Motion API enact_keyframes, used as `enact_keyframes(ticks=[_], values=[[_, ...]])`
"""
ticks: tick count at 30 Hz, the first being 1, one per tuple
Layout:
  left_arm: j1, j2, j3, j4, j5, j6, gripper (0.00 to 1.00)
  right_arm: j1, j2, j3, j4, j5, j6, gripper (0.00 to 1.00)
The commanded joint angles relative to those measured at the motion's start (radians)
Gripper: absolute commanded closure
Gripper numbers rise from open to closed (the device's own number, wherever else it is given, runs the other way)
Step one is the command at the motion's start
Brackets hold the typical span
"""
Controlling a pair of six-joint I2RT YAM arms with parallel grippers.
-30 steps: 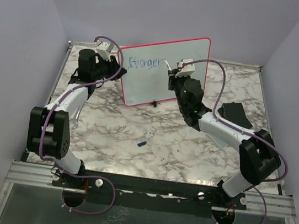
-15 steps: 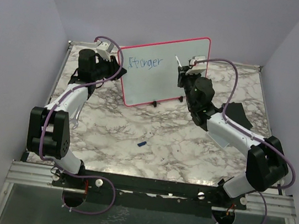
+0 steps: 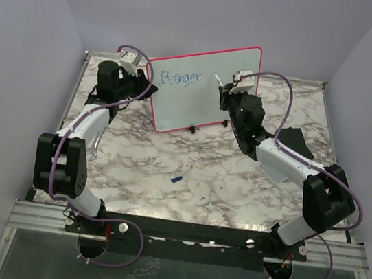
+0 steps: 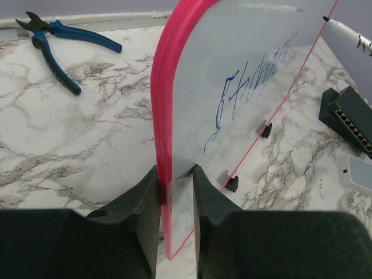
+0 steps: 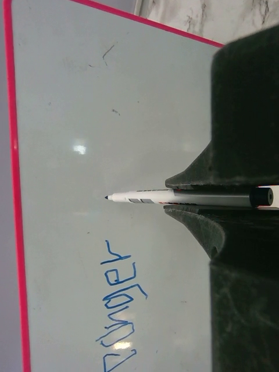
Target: Write a sentence on the whiteboard
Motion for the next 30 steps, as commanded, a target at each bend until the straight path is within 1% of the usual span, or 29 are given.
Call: enact_keyframes(ticks=[1,15,23,30], values=[[-0.008,-0.006,0.010,-0.042,-0.021,0.023,0.90,-0.005,0.029,0.031,-0.027,-0.031,0.033,0.99],[-0.008,-0.003,0.011,-0.047,-0.022,0.029,0.90,-0.007,0.066,0.059,-0.044,0.009,0.024,0.99],[-0.008,-0.005,0.011,-0.047,-0.023,0.030,0.90,-0.020,0.058,0.050,-0.043,0.045,0.025,0.99],[-0.008,-0.006,0.011,-0.048,-0.023,0.030,0.90,-0.032,0.051,0.045,-0.045,0.046,0.025,0.99]])
